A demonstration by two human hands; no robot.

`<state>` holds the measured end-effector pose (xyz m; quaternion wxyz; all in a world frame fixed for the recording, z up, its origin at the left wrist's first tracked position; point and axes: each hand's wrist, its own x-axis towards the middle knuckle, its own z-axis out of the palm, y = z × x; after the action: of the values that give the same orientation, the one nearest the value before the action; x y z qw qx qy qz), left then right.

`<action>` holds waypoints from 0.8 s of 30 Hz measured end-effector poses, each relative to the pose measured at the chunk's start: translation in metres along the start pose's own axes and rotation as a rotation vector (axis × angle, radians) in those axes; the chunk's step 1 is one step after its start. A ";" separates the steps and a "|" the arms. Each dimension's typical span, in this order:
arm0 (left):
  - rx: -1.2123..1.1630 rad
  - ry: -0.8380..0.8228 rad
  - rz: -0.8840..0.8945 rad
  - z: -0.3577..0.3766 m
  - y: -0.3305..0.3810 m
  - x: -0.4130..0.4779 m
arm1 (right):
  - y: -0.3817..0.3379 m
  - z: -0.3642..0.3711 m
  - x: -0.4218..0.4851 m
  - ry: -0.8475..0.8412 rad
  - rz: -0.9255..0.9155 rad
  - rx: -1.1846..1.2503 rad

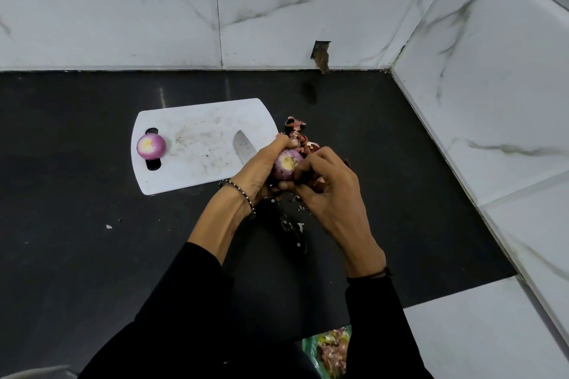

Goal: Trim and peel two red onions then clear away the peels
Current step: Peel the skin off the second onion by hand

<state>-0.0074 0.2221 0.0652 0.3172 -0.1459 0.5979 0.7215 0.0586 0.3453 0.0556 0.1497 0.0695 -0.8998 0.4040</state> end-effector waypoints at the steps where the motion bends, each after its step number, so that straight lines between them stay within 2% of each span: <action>1: -0.011 0.009 0.000 0.000 -0.001 0.001 | 0.000 0.001 0.000 0.004 0.011 0.012; 6: -0.007 0.007 0.003 -0.001 -0.001 0.002 | -0.005 -0.001 0.002 0.004 0.083 0.117; 15: 0.014 -0.102 -0.014 -0.008 -0.002 0.006 | -0.004 0.002 0.002 0.005 0.038 0.073; 19: 0.012 -0.092 -0.025 -0.010 -0.003 0.010 | -0.001 0.004 0.001 0.004 -0.009 0.014; 24: -0.084 -0.132 -0.010 -0.014 -0.008 0.014 | 0.000 0.005 0.000 0.030 0.059 0.043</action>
<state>-0.0152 0.2131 0.0477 0.3529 -0.1141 0.5442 0.7525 0.0578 0.3415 0.0524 0.1498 0.0400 -0.8902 0.4285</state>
